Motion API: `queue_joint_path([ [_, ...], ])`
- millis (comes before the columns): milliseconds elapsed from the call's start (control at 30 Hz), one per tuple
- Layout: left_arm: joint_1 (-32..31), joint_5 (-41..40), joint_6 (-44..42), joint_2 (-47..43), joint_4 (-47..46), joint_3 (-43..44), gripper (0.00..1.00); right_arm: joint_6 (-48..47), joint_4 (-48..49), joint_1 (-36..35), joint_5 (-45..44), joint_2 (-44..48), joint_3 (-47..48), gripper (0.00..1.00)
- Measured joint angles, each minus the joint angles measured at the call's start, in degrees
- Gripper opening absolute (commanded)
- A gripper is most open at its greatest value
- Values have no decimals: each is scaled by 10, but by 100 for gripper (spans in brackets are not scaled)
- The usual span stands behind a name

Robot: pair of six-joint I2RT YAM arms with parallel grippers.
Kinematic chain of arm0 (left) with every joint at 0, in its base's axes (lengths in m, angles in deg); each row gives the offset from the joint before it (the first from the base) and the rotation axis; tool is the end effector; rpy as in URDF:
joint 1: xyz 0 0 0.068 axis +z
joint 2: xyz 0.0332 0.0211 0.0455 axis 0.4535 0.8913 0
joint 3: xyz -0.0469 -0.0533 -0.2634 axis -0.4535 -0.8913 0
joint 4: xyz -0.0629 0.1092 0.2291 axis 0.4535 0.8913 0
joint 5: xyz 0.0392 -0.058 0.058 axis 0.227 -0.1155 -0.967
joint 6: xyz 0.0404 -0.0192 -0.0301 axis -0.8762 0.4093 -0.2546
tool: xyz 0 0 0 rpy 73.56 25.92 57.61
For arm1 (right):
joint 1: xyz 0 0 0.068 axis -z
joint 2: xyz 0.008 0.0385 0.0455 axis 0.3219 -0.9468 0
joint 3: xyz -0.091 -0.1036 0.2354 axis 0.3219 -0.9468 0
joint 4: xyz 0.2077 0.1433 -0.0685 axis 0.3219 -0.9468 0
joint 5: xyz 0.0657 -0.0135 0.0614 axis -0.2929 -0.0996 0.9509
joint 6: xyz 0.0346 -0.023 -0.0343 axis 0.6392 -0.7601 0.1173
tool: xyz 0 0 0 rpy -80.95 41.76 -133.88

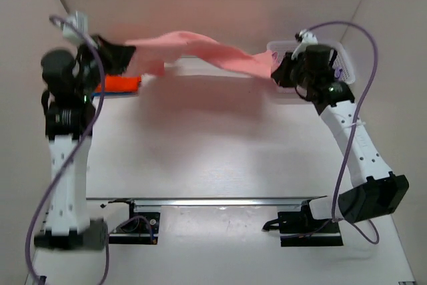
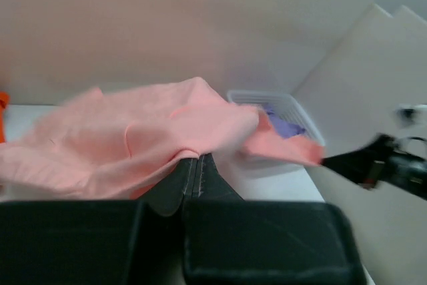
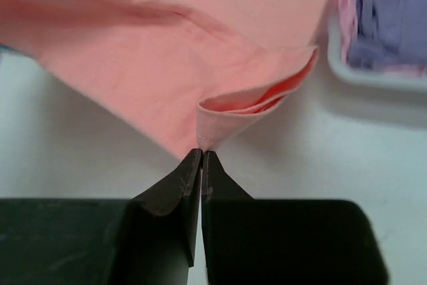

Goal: Fold and stack the t-shirts
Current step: Flatten out the tshirt

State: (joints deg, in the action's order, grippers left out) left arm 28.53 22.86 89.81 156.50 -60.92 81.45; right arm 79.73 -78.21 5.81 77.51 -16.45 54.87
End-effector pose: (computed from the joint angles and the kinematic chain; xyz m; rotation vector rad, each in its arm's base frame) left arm 0.2328 -0.0064 0.5244 -0.0908 1.5920 -0.6217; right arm 0.2969 0.0746 0.4299 -0.0778 1.9751 0.4880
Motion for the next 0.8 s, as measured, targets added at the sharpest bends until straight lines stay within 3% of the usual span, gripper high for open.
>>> queue_joint_path([
  [133,-32,3,13,-206,-53,-283,0,6,12,-20,-41,36,-195,2],
  [200,-46,-9,17,-245,-57,-414,0,15,2,-40,-64,31,-275,10],
  [267,-59,-35,17,-243,-38,-516,0,23,-14,-58,-90,32,-337,29],
  [300,-63,-47,16,-231,-22,-560,0,26,-25,-65,-101,34,-358,43],
  [333,-65,-57,14,-224,-4,-591,0,29,-35,-70,-107,38,-373,49],
  [367,-70,-69,13,-222,17,-622,0,30,-40,-70,-111,43,-381,49],
  [467,-76,-82,12,-235,31,-655,0,28,-36,-42,-114,59,-386,48],
  [600,-80,-81,15,-262,11,-683,0,30,-23,-5,-112,48,-370,36],
  [800,-83,-82,19,-262,-3,-719,0,62,11,26,-79,-79,-292,40],
])
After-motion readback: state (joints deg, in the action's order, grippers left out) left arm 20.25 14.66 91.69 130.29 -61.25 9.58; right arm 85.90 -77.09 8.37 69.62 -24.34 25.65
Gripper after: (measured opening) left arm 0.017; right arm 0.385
